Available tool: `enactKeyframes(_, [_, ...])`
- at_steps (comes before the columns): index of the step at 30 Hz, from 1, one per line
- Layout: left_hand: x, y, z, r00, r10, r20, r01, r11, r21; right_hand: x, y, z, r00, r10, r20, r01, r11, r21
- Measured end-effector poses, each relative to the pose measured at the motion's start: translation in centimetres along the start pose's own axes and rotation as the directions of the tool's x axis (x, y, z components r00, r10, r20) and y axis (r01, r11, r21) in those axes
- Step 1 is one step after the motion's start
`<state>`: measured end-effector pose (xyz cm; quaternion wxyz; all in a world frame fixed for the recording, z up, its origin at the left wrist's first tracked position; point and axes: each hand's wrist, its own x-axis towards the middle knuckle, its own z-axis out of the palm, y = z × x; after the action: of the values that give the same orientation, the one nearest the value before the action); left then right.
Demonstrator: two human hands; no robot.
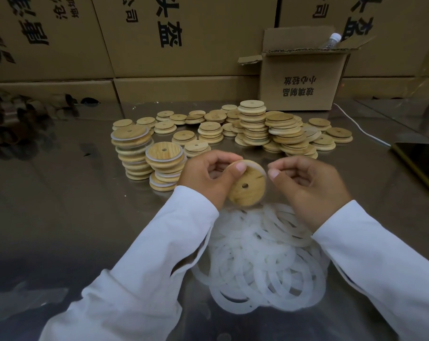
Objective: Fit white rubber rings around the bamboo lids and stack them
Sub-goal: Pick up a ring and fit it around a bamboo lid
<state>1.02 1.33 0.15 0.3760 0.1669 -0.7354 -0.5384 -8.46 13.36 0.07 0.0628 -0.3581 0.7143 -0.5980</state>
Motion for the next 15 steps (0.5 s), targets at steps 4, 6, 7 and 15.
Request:
enactKeyframes(4, [0.5, 0.8, -1.2, 0.975, 0.112, -0.194, -0.116, 0.993, -0.012, 0.1, 0.2, -0.1, 0.999, 0.03, -0.018, -0.029, 0.999, 0.034])
enactKeyframes(6, [1.1, 1.0, -2.1, 0.921, 0.128, -0.369, -0.143, 0.99, -0.014, 0.0, 0.2, -0.1, 0.999, 0.033, -0.007, -0.033, 0.999, 0.025])
enactKeyframes(7, [1.4, 1.1, -2.6, 0.881, 0.11, -0.46, -0.134, 0.991, -0.018, 0.0, 0.2, 0.0, 0.999, 0.032, -0.003, -0.032, 0.999, 0.021])
enactKeyframes(15, [3.6, -0.8, -5.8, 0.602, -0.525, -0.601, 0.386, 0.851, -0.357, -0.1, 0.1, 0.1, 0.999, 0.029, 0.018, -0.029, 1.0, 0.011])
